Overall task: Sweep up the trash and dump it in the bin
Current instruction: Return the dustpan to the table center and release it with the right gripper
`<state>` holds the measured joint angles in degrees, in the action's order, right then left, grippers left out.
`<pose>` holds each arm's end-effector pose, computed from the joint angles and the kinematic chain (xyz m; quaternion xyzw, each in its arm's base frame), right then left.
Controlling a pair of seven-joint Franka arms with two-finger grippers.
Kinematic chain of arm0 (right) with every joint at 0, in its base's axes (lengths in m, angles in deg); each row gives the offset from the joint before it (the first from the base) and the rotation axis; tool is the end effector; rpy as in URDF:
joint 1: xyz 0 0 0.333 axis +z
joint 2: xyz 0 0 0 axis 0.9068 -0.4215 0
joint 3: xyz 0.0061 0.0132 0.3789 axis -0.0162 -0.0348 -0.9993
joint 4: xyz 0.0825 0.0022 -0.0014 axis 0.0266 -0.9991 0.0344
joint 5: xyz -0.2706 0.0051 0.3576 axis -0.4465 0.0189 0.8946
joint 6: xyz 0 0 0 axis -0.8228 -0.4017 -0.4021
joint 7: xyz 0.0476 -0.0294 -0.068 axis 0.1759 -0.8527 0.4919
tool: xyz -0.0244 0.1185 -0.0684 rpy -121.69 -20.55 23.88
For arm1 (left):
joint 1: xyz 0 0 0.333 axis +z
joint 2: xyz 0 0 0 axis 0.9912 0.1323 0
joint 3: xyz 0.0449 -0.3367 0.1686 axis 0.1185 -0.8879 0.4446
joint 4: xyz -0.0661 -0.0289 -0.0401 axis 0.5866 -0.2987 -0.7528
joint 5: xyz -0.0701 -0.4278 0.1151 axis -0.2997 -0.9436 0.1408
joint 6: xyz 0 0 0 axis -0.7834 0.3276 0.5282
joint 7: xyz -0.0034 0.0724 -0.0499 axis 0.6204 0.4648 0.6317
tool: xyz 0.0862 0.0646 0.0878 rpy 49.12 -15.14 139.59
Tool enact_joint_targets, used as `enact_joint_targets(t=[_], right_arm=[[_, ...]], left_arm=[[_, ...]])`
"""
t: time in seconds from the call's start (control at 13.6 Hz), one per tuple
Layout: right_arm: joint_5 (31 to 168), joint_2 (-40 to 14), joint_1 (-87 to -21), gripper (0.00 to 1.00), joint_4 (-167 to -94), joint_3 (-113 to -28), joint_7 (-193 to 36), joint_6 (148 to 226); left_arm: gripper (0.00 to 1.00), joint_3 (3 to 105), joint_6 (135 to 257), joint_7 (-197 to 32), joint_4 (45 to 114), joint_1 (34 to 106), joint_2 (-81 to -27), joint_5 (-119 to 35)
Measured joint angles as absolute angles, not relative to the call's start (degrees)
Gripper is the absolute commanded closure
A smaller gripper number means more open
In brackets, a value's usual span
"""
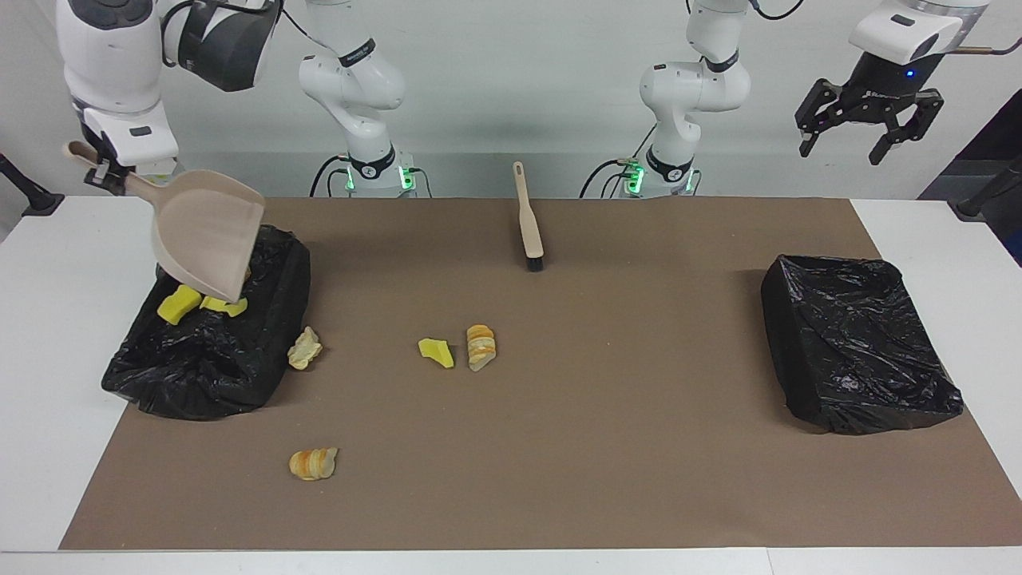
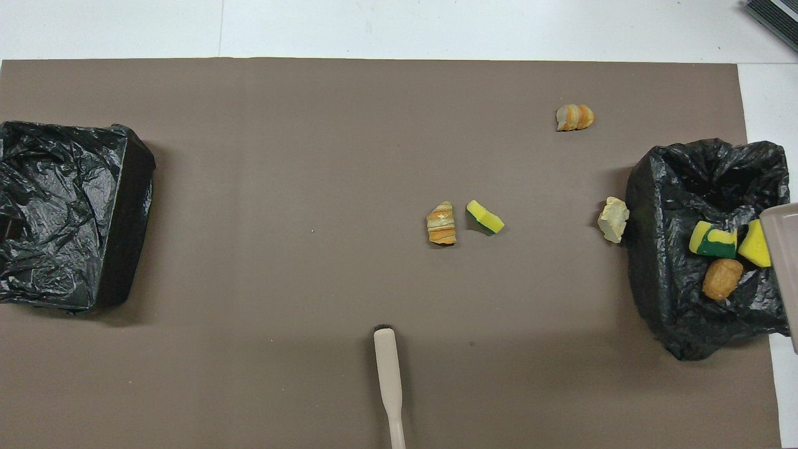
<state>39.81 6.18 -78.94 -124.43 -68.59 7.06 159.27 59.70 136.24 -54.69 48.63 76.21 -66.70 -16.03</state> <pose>0.5640 -0.1538 0.6497 0.7127 0.6543 -0.2142 0.1345 0.5629 -0.0318 0.7709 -0.9906 0.1343 -0.0251 0.0111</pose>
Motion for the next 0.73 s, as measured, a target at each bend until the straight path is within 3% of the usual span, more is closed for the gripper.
enact_joint_targets(t=[0.29,0.73], right_arm=[[50.0,7.1,-76.5,1.0,-125.8,-68.8,-2.2,159.3],[57.1,7.2,-63.7,1.0,-127.7,-69.3,-32.6,159.6]], left_arm=[[0.0,59.7,136.2,-54.7,48.6,76.2,-66.7,-16.0],[0.0,59.7,136.2,-54.7,48.6,76.2,-66.7,-16.0]])
